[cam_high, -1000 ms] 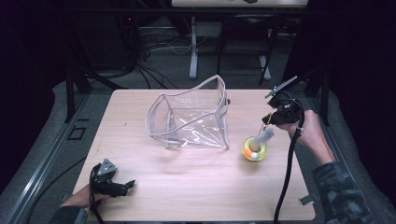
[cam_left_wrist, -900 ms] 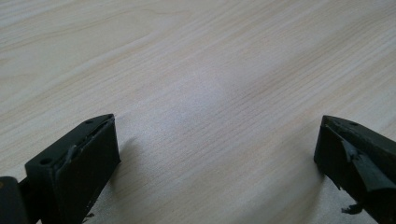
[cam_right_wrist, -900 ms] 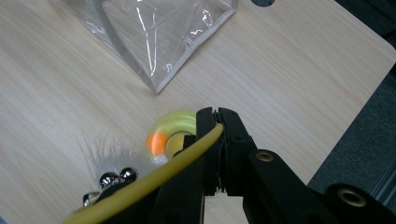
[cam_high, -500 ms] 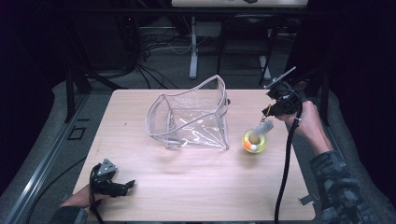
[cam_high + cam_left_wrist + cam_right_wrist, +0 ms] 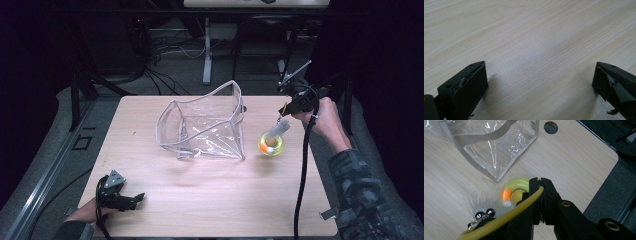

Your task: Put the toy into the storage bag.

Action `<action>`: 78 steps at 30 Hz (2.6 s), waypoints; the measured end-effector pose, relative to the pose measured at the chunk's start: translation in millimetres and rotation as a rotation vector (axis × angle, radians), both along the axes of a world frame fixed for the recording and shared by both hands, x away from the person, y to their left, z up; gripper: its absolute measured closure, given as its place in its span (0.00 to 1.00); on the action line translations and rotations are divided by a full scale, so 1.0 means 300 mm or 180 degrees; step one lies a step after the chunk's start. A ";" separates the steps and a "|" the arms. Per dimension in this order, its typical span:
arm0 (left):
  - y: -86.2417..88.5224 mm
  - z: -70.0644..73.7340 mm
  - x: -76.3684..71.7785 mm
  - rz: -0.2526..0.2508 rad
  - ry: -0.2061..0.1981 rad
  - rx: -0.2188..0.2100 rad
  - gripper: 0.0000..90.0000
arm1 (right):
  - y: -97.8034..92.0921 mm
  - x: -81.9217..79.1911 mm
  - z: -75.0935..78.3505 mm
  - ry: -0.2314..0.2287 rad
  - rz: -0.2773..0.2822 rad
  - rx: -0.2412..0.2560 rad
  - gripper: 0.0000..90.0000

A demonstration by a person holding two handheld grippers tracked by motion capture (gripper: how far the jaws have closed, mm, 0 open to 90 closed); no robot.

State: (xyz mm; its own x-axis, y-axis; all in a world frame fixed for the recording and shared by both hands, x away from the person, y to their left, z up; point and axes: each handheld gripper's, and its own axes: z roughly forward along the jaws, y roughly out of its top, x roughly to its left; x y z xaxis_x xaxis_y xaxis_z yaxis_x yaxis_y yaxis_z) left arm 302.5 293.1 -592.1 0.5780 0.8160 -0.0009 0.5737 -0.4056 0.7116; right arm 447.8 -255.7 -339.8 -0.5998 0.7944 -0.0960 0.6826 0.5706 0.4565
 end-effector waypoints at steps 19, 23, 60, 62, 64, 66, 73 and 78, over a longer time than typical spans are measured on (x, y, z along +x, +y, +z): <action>0.000 0.000 0.000 0.0000 0.0000 0.0001 0.00 | 0.020 0.048 0.118 -0.0104 -0.0052 -0.0056 0.98; 0.000 0.000 0.000 -0.0004 0.0006 0.0003 0.00 | 0.017 0.055 0.148 -0.0135 -0.0078 -0.0038 0.98; 0.000 0.000 0.000 0.0000 0.0000 0.0001 0.00 | 0.043 0.103 0.351 -0.0306 -0.0129 -0.0028 0.98; 0.000 0.000 0.000 0.0000 0.0001 0.0001 0.00 | 0.048 0.104 0.363 -0.0328 -0.0120 -0.0025 0.98; 0.000 0.000 0.000 0.0001 0.0000 0.0000 0.00 | 0.054 0.104 0.373 -0.0336 -0.0116 -0.0036 0.98; 0.000 0.000 0.000 0.0001 0.0000 0.0000 0.00 | 0.061 0.105 0.383 -0.0347 -0.0109 -0.0046 0.98; 0.000 0.001 0.000 -0.0004 0.0006 0.0003 0.00 | 0.082 0.107 0.421 -0.0400 -0.0088 -0.0044 0.98; 0.000 0.001 0.000 -0.0004 0.0007 0.0003 0.00 | 0.098 0.109 0.446 -0.0441 -0.0081 -0.0052 0.98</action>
State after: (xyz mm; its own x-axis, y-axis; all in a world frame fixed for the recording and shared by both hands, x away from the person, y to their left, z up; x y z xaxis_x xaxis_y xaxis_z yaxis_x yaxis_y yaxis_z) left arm 302.5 293.2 -591.9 0.5790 0.8154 -0.0013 0.5748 -0.4070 0.7099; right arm 480.6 -226.3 -206.1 -0.5596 0.8067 -0.1897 0.6280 0.5621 0.5382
